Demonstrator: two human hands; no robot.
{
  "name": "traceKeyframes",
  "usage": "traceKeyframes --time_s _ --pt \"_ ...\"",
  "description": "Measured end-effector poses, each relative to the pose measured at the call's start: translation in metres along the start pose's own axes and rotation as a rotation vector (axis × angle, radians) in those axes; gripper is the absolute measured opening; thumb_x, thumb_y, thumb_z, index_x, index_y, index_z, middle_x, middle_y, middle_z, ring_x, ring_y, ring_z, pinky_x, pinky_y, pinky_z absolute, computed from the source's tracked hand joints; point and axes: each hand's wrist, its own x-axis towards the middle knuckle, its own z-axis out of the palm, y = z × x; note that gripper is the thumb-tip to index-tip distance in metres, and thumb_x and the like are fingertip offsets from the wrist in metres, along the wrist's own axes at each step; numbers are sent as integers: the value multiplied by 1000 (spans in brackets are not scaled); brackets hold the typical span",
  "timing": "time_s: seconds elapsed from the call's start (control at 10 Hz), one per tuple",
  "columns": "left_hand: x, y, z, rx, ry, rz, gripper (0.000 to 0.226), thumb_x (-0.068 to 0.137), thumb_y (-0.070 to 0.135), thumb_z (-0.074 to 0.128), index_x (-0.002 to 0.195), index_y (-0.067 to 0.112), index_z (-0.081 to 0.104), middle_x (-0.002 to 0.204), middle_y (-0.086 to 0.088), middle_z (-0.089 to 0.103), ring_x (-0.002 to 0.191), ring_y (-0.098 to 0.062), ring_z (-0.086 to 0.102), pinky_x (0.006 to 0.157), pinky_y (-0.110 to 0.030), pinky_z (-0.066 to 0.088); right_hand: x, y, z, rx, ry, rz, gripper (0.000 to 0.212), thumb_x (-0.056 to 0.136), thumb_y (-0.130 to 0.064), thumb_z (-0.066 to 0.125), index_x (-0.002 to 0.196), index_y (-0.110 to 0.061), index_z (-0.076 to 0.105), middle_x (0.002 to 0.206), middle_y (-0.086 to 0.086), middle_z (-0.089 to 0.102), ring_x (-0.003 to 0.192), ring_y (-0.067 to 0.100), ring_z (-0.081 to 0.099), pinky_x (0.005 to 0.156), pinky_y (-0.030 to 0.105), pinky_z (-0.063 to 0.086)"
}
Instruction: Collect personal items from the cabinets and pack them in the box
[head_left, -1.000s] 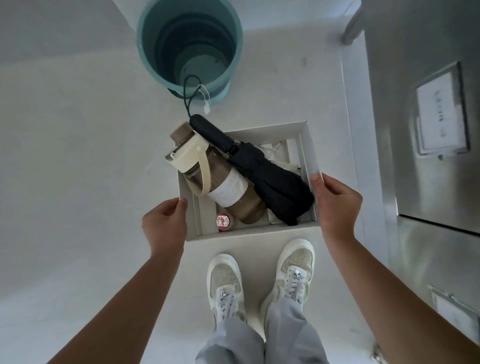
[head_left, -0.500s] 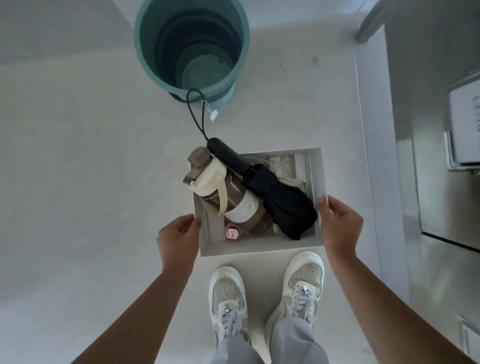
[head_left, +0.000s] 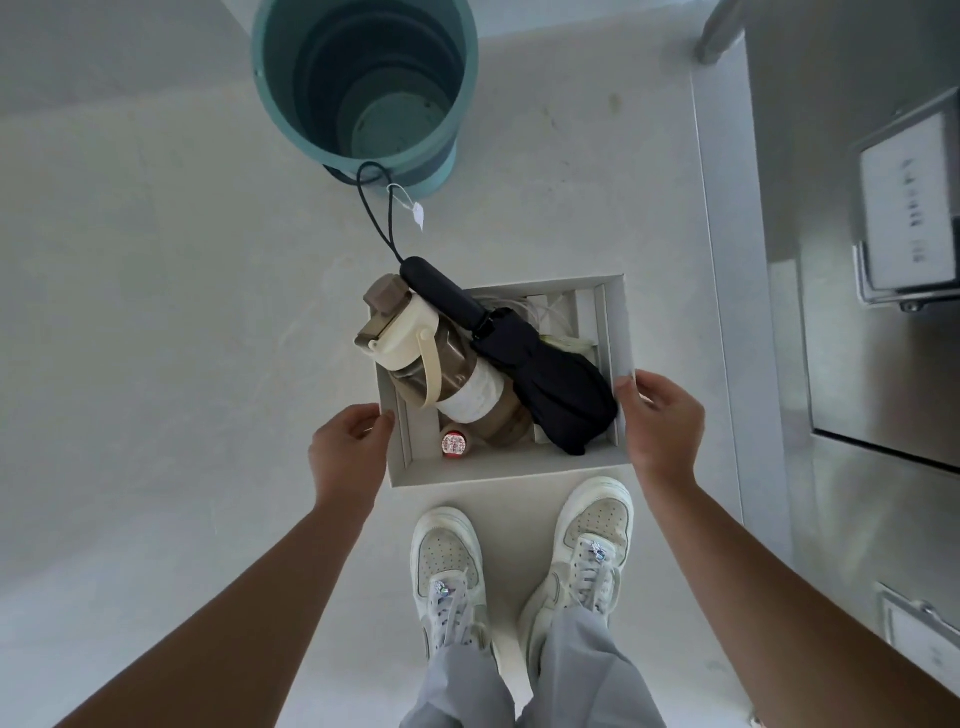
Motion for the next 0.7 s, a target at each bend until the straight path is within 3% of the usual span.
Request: traceKeyframes --time_s 0.2,0.3,0.4,0.5,0.6,0.7 --pt "-7 4 2 42 25 15 8 87 28 67 90 24 73 84 9 74 82 -14 70 84 -43 57 -4 0 -12 -32 -30 18 6 91 -23 74 86 -26 76 77 -23 70 71 -17 65 78 22 51" --pt "-12 6 3 59 51 24 7 88 28 66 91 24 71 84 10 73 84 -14 68 80 -33 54 -9 0 -18 -52 -45 23 5 91 -24 74 87 -26 75 79 -20 71 72 -13 66 85 30 56" --pt "-21 8 4 80 72 43 10 89 30 64 94 24 70 87 14 70 85 -3 65 66 -15 43 -16 0 -22 -61 -62 32 4 92 -24 72 91 -24 76 83 -17 72 76 -15 64 91 34 57" --pt "-36 13 0 136 66 86 22 90 35 61 107 22 68 94 15 67 83 3 61 59 -7 36 -28 -9 -27 -34 -97 53 13 92 -29 70 102 -21 75 96 -17 73 85 -16 66 95 31 55" --pt "-51 14 -8 192 31 189 26 92 39 56 112 24 64 101 17 66 96 -4 64 71 -11 46 -44 -21 -37 -24 -185 57 38 94 -36 69 128 -19 66 124 -10 69 113 6 66 99 30 50" --pt "-68 30 -24 361 21 399 29 95 40 51 118 25 61 115 11 66 105 -10 61 89 -31 48 -62 -48 -48 -61 -283 -33 47 95 -38 69 137 -20 59 136 -8 62 125 10 58 104 32 47"
